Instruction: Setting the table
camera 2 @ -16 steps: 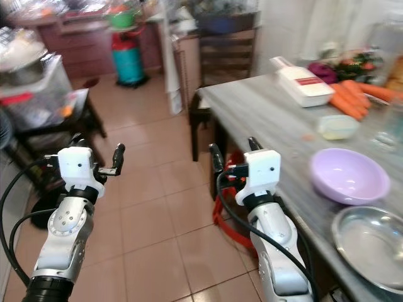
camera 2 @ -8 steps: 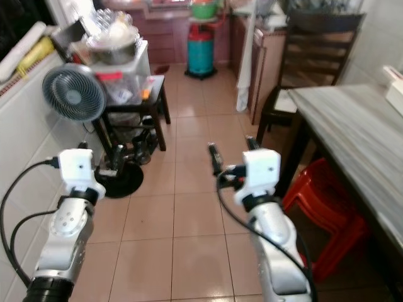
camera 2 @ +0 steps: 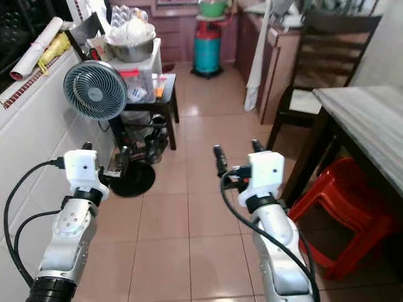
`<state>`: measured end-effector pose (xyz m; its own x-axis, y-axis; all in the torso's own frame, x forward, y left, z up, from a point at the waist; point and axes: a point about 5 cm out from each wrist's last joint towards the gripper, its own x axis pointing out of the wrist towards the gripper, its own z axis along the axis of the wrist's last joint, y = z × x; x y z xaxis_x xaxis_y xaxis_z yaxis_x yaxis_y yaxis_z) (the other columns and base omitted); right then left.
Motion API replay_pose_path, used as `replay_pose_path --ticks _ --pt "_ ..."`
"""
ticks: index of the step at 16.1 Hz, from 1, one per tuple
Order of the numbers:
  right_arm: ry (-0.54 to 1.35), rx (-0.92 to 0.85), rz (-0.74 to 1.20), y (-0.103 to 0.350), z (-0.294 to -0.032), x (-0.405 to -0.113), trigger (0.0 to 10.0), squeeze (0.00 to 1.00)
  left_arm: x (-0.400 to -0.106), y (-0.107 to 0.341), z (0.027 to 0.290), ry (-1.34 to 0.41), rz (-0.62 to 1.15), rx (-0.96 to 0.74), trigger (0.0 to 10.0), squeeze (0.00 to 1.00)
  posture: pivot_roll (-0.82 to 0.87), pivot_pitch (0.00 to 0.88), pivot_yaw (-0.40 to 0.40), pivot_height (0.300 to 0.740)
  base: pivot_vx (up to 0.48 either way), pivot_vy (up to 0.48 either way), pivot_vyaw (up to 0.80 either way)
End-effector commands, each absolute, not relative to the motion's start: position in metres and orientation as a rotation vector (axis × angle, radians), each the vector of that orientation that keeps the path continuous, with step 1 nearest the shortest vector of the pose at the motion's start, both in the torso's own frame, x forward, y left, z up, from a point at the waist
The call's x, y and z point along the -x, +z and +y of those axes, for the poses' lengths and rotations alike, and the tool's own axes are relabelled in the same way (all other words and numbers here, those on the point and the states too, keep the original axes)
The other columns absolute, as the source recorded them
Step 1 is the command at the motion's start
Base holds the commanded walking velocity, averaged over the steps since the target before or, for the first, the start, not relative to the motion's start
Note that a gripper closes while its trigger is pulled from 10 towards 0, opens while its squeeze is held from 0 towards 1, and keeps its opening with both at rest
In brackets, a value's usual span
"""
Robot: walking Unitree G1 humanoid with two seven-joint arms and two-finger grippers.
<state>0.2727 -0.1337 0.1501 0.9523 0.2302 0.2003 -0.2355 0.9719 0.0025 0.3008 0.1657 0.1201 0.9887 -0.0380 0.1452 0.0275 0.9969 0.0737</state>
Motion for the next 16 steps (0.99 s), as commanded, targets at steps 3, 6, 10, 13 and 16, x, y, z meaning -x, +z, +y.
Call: replay_pose_path --ticks 3,6,10,13,16 --pt "0.252 -0.060 -0.180 0.145 -0.129 -0.276 10.0 0.00 -0.299 0.118 0.177 0.003 -0.139 -0.100 10.0 0.00 -0.06 0.000 0.012 0.740 0.000 0.439 0.00" --pt "0.241 -0.088 -0.111 0.127 -0.131 -0.276 10.0 0.00 -0.296 0.103 0.179 -0.001 -0.094 -0.140 10.0 0.00 -0.03 0.000 -0.010 0.740 0.000 0.126 0.00" --pt "0.154 -0.132 0.092 0.073 -0.144 -0.273 10.0 0.00 -0.288 0.051 0.186 -0.018 0.121 -0.184 10.0 0.00 -0.02 0.000 -0.011 0.740 0.000 0.000 0.00" --pt "0.093 -0.126 0.296 0.023 -0.155 -0.266 10.0 0.00 -0.275 0.011 0.188 -0.044 0.306 -0.212 10.0 0.00 -0.02 0.000 -0.011 0.740 0.000 0.000 0.00" --pt "0.128 -0.078 0.467 -0.017 -0.158 -0.251 10.0 0.00 -0.257 -0.021 0.181 -0.104 0.479 -0.224 10.0 0.00 -0.02 0.000 -0.014 0.740 0.000 0.000 0.00"
